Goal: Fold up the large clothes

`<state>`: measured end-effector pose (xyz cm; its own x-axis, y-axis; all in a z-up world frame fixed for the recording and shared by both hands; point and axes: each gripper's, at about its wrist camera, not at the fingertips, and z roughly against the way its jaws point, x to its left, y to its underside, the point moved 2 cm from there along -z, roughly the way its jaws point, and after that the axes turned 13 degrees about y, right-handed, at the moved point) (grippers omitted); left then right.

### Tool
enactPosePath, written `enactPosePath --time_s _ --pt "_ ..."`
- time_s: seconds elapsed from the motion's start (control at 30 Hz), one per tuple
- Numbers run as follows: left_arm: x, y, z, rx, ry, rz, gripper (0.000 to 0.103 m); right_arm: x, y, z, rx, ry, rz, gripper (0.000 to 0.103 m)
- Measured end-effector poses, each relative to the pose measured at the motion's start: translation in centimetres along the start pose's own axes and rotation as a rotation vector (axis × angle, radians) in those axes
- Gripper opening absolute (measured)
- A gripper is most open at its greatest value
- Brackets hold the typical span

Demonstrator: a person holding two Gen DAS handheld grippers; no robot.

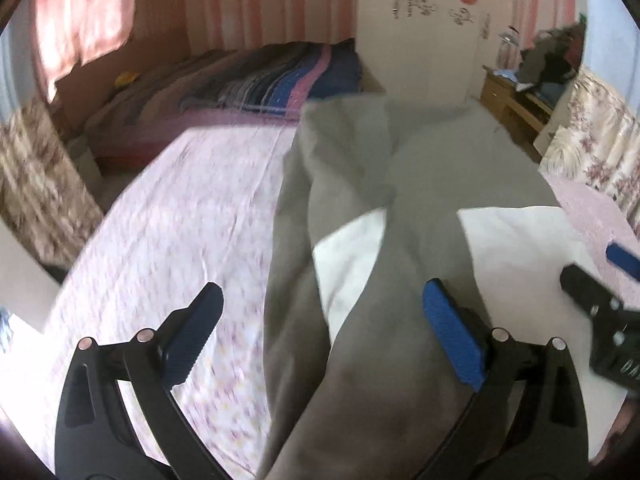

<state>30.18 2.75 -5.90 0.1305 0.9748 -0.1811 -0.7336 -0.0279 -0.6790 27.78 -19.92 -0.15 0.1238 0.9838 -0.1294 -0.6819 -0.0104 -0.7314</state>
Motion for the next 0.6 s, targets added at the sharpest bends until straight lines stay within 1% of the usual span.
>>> enactPosePath --time_s 0.07,0.13,0.17,0.23,0.27,0.33,0.4,0.43,0.53,0.6 --pt "0.2 1.1 -0.4 -0.001 -0.011 0.004 0.100 0.4 1.0 -0.7 0.023 0.010 0.049 0.101" --pt "0.3 2.2 -0.6 -0.013 -0.015 0.010 0.100 0.3 1.4 -1.5 0.036 -0.003 0.059 0.101" --pt "0.6 2.5 -0.6 -0.020 -0.008 0.034 0.100 0.2 1.5 -1.5 0.035 -0.004 0.054 0.101" --pt "0.7 2.6 0.2 -0.046 0.012 0.049 0.100 -0.1 1.4 -0.8 0.025 -0.008 0.036 0.101" --pt "0.7 2.6 1.0 -0.055 0.039 0.047 0.098 -0.6 1.1 -0.3 0.029 -0.022 0.034 0.101" --pt "0.8 2.0 2.4 -0.061 0.074 0.029 0.097 -1.9 0.2 1.3 0.002 -0.056 0.021 0.101" --pt "1.2 1.0 3.4 -0.065 0.083 0.013 0.098 -3.1 -0.9 2.2 -0.033 -0.077 -0.001 0.101" --pt "1.6 0.3 3.6 -0.058 0.091 0.018 0.098 -3.7 -1.5 2.2 -0.030 -0.077 -0.011 0.101" --pt "2.9 -1.4 3.8 -0.067 0.107 0.050 0.098 -4.4 -2.6 1.0 0.009 -0.127 -0.042 0.101" --pt "3.7 -2.0 2.4 -0.024 0.149 0.077 0.099 -4.5 -2.9 -0.1 0.024 -0.126 -0.035 0.101"
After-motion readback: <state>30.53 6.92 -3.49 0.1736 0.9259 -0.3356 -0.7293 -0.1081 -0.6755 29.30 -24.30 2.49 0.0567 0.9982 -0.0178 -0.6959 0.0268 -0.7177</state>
